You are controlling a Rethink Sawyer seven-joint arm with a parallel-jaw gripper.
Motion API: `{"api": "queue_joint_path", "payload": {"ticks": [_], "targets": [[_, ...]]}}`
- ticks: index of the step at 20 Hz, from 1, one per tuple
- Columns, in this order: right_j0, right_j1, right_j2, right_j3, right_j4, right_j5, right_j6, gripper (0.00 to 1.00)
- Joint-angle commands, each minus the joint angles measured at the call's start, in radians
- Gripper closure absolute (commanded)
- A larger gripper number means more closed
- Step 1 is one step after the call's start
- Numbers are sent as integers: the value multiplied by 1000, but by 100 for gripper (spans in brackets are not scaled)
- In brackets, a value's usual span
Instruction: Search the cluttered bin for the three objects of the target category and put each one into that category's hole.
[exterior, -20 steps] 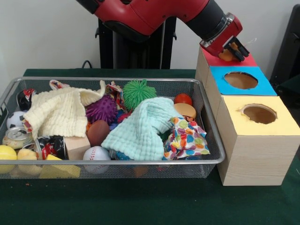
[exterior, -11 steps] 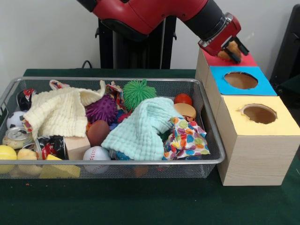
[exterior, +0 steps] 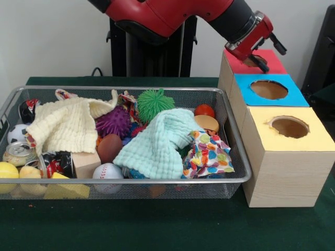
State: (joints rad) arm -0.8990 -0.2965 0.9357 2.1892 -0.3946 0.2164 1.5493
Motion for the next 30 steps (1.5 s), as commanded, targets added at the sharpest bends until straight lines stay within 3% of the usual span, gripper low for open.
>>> {"api": "queue_joint_path", "payload": {"ticks": [1, 11, 16, 30], "targets": [[-20, -23, -2, -165, -32, 86, -33, 0], [0, -166, 19, -166, -14, 124, -30, 0], [10, -239, 23, -199, 5, 202, -61, 0], [-10, -255, -7, -291, -64, 209, -98, 0]]}}
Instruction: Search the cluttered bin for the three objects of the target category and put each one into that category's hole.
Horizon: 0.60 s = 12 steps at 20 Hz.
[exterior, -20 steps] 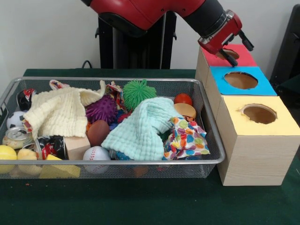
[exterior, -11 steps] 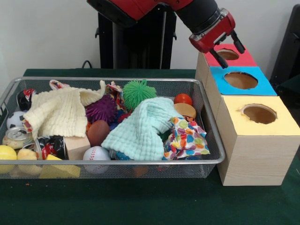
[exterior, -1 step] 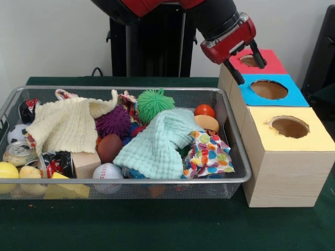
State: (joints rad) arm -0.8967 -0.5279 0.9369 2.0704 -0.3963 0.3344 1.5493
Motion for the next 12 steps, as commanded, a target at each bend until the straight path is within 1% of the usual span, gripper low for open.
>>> {"api": "queue_joint_path", "payload": {"ticks": [1, 6, 12], "targets": [[-14, -24, -12, -181, -67, 94, -103, 0], [-13, -33, -23, -241, -76, 140, -145, 0], [-25, -32, -22, -297, -101, 162, -177, 0]]}}
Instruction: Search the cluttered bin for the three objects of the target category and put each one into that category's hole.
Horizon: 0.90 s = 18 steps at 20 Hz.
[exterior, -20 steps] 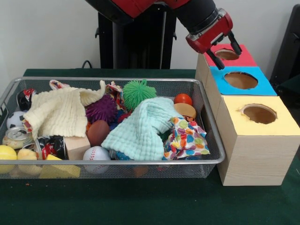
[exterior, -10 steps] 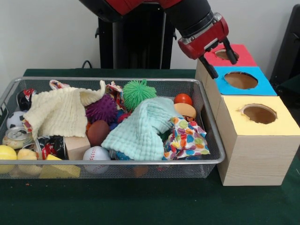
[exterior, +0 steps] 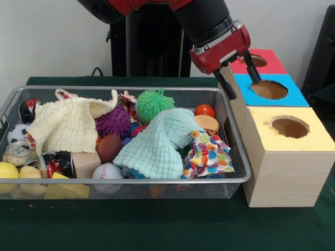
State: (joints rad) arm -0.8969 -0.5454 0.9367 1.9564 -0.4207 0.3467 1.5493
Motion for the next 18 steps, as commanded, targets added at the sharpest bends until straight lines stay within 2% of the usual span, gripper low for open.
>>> {"api": "queue_joint_path", "payload": {"ticks": [1, 10, 18], "targets": [[-27, -14, -21, -191, -81, 154, -180, 0], [-9, -44, -67, -298, -230, 174, -247, 0], [-23, -69, -79, -338, -389, 153, -297, 0]]}}
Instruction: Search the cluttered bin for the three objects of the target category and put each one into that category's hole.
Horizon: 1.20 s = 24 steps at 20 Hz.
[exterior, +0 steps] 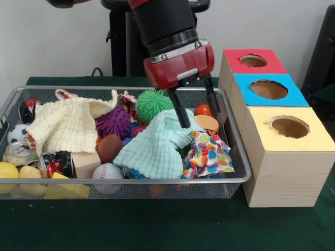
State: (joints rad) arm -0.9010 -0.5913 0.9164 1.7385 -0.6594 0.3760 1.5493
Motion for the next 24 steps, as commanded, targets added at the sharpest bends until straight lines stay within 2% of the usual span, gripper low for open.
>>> {"api": "queue_joint_path", "payload": {"ticks": [1, 6, 10, 14, 19, 24], "targets": [[-21, -23, -59, -124, -162, 124, -299, 0], [-25, -48, -55, -146, -225, 150, -336, 0], [-6, -79, -82, -159, -277, 165, -315, 0], [4, -73, -96, -182, -317, 172, -317, 0], [61, -82, -158, -244, -408, 162, -260, 0], [96, -59, -203, -314, -479, 116, -203, 0]]}}
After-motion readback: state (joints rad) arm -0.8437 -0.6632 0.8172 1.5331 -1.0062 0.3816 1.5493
